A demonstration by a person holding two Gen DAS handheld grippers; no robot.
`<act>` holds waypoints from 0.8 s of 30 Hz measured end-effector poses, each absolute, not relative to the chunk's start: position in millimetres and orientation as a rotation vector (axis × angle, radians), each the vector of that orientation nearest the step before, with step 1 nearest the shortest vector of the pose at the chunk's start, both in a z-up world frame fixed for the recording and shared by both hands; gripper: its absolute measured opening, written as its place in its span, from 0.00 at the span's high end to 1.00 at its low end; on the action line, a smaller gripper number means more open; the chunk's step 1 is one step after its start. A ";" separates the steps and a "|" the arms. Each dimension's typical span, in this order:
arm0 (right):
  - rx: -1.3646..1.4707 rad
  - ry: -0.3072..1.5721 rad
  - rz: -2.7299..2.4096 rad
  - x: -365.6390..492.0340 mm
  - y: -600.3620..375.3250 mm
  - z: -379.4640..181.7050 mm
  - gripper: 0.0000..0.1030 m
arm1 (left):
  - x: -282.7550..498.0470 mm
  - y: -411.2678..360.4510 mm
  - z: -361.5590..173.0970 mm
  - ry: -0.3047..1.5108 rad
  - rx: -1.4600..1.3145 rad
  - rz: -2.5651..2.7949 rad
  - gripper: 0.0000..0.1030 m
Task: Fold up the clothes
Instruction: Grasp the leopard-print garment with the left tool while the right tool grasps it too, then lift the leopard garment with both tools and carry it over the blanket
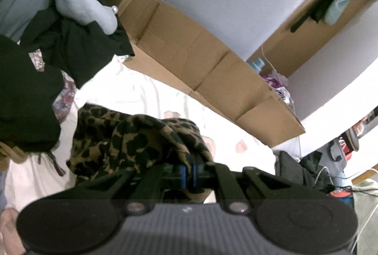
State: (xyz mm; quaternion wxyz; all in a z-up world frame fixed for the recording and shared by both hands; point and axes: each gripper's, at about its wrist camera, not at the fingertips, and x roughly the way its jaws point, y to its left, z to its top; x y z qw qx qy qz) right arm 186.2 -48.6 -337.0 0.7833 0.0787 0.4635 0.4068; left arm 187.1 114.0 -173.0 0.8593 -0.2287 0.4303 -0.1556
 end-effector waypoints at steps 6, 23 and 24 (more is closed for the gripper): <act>0.244 1.001 0.974 162.9 -66.2 -315.5 0.86 | 171.9 114.1 -151.9 0.900 -0.444 -0.375 0.95; 0.406 0.992 1.026 133.2 -92.5 -292.6 0.87 | 207.9 85.2 -177.0 0.986 -0.419 -0.380 0.94; 0.423 1.002 1.001 133.7 -98.2 -296.9 0.87 | 215.5 77.5 -186.9 1.002 -0.418 -0.382 0.93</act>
